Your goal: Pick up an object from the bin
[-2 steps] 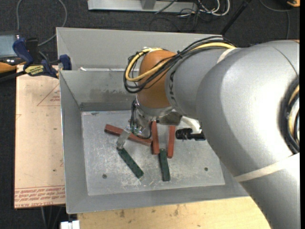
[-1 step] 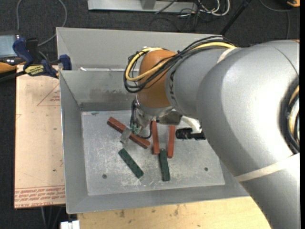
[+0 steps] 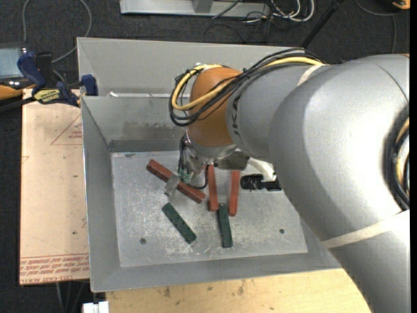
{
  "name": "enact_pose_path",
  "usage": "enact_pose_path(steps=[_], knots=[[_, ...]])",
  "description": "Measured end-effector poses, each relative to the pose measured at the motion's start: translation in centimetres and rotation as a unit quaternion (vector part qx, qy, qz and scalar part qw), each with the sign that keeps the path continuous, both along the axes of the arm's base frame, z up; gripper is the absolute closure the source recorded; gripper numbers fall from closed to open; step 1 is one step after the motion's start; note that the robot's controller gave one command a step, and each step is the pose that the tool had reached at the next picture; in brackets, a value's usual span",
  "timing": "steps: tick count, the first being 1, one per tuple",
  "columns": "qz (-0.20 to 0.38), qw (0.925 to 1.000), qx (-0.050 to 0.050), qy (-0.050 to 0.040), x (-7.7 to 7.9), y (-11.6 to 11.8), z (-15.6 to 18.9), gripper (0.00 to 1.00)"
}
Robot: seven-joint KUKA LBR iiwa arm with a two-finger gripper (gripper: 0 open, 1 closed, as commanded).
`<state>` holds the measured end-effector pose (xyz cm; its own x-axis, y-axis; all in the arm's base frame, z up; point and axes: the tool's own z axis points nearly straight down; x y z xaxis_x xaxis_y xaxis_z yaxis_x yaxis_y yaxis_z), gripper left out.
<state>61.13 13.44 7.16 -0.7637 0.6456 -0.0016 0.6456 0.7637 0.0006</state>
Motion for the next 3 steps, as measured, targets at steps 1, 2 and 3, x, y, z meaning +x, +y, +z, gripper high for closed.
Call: enact_pose_path(steps=[1, 2, 3], knots=[[0.001, 1.0000, 0.000, 0.0003, 0.0, 0.0, 0.1, 1.00], [0.003, 1.0000, 0.001, -0.0028, 0.2, 0.1, 6.5, 1.00], [0.004, 1.0000, 0.001, -0.0002, 0.3, 0.1, 7.1, 1.00]])
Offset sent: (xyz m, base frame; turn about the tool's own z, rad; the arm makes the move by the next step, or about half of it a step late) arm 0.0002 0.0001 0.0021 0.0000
